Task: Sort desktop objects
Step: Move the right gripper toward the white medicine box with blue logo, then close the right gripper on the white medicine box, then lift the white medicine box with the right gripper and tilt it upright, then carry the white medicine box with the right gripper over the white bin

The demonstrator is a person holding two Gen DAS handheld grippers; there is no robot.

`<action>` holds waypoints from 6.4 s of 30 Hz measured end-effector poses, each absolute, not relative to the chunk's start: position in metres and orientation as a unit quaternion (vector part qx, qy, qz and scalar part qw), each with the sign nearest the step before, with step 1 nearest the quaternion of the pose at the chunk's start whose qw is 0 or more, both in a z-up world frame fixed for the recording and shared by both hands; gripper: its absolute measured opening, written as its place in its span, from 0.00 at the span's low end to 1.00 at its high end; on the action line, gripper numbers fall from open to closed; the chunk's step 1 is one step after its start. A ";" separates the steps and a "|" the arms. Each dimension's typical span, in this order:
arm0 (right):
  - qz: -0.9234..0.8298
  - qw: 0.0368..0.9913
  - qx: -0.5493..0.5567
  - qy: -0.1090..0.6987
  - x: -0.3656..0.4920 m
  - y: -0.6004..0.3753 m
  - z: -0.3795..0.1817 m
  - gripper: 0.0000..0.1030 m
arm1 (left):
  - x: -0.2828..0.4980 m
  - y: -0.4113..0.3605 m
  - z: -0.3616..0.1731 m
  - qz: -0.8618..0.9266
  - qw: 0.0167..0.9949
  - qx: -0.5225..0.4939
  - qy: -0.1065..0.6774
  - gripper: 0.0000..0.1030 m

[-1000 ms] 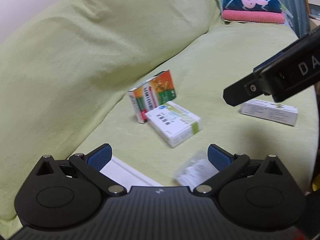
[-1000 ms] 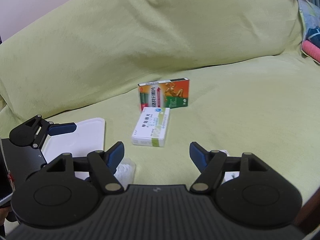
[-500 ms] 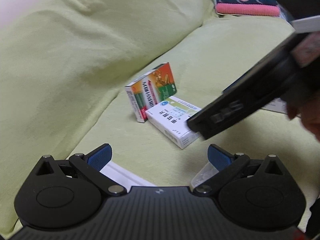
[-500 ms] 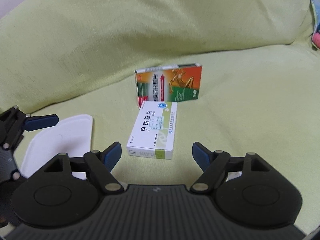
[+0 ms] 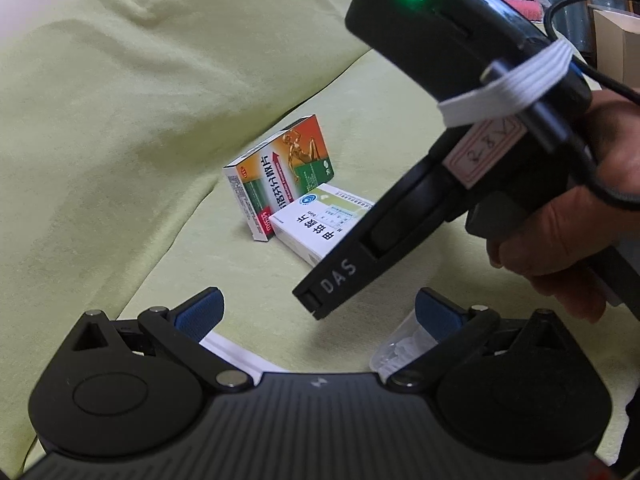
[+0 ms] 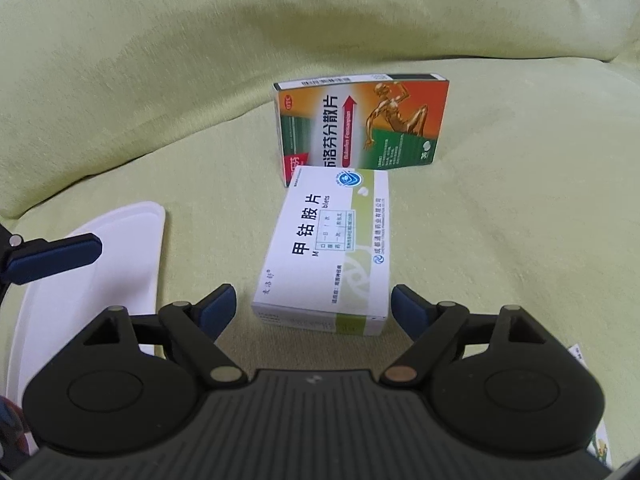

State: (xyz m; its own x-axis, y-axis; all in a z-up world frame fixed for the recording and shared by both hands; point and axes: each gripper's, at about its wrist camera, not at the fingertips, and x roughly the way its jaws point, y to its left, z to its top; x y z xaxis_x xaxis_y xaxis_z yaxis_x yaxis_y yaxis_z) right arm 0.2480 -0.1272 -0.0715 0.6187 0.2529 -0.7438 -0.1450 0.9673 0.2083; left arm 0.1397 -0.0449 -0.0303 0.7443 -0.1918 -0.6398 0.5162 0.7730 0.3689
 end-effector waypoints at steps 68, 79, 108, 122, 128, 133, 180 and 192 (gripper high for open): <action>0.066 0.902 -0.088 0.418 0.102 -0.201 -0.074 0.73 | 0.156 -0.055 -0.057 -0.247 0.873 0.315 0.278 1.00; 0.056 0.895 0.044 0.441 0.114 -0.253 -0.066 0.27 | 0.077 -0.075 -0.039 -0.261 0.870 0.318 0.273 1.00; 0.065 0.895 0.084 0.434 0.121 -0.271 -0.042 0.21 | 0.069 -0.135 -0.047 -0.322 0.843 0.339 0.266 1.00; 0.071 0.887 0.103 0.445 0.112 -0.283 -0.032 0.21 | 0.055 -0.158 -0.058 -0.343 0.823 0.362 0.272 1.00; 0.072 0.870 0.109 0.475 0.118 -0.283 -0.045 0.26 | 0.050 -0.159 -0.060 -0.345 0.820 0.365 0.275 1.00; 0.074 0.876 0.096 0.467 0.129 -0.278 -0.039 0.28 | 0.050 -0.158 -0.059 -0.344 0.821 0.363 0.275 1.00; 0.000 0.920 0.100 0.380 0.051 -0.337 0.025 0.21 | 0.000 -0.239 -0.018 -0.433 0.781 0.405 0.196 1.00; -0.101 0.920 0.137 0.354 -0.028 -0.417 0.036 0.21 | -0.056 -0.338 -0.016 -0.539 0.706 0.443 0.122 1.00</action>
